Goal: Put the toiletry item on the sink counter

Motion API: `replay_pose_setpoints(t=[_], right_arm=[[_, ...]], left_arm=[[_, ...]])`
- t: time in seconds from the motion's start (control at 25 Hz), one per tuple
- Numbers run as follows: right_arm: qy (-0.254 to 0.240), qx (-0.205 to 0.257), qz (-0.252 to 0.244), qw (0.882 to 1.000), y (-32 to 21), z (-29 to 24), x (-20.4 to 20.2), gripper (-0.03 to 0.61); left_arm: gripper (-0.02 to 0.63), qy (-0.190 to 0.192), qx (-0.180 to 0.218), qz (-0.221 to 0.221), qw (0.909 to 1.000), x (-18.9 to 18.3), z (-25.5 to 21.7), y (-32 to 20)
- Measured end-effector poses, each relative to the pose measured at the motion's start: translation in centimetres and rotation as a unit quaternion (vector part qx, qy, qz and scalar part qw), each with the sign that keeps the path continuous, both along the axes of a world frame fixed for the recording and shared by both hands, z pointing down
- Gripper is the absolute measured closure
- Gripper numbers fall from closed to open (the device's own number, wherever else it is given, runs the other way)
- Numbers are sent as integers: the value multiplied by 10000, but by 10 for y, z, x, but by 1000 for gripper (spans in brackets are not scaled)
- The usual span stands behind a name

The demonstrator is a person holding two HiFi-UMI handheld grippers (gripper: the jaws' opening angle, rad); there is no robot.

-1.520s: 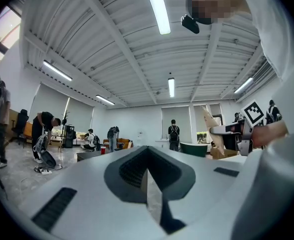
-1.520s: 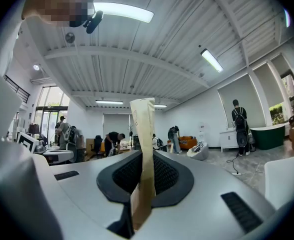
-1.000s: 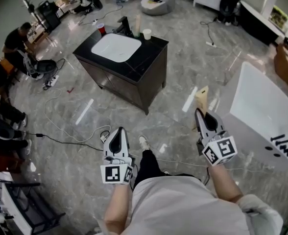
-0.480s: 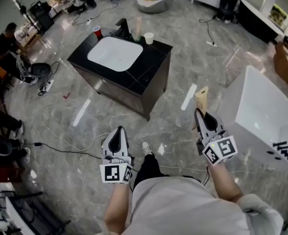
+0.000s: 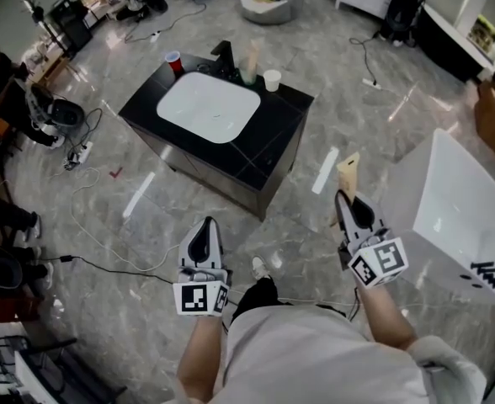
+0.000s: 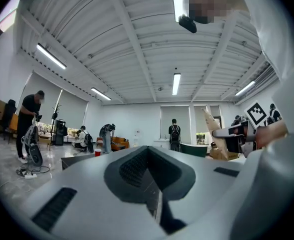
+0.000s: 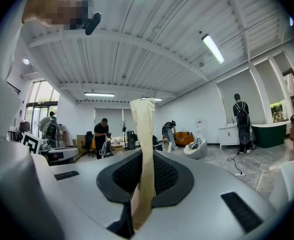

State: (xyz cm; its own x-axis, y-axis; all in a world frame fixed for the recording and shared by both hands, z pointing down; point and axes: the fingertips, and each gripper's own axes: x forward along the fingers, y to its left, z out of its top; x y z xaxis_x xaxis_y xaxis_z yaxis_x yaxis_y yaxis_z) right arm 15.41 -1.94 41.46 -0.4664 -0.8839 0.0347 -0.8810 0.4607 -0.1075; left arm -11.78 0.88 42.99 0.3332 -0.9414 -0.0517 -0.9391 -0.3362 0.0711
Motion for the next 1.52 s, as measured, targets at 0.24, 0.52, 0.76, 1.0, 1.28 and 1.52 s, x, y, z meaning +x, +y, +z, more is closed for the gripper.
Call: replay_pose_setpoints(t=[0.24, 0.52, 0.76, 1.0, 1.28, 1.52], right_arm=[[117, -121, 59, 9998, -33, 5, -17, 525], [256, -119, 209, 9994, -74, 0, -30, 525], [278, -2, 361, 9990, -99, -8, -37, 525], [326, 58, 400, 9986, -115, -14, -48, 525], [322, 159, 352, 9987, -123, -19, -52, 525], [295, 283, 292, 9987, -129, -29, -50, 525]], left_arm=[[611, 91, -125, 52, 9999, -17, 12, -37], [611, 196, -159, 182, 9995, -29, 17, -89], [611, 195, 30, 248, 9995, -43, 5, -117], [611, 254, 114, 273, 9992, -52, 1, -135], [611, 243, 213, 251, 9992, -55, -4, -139], [611, 209, 273, 175, 9993, -56, -11, -137]])
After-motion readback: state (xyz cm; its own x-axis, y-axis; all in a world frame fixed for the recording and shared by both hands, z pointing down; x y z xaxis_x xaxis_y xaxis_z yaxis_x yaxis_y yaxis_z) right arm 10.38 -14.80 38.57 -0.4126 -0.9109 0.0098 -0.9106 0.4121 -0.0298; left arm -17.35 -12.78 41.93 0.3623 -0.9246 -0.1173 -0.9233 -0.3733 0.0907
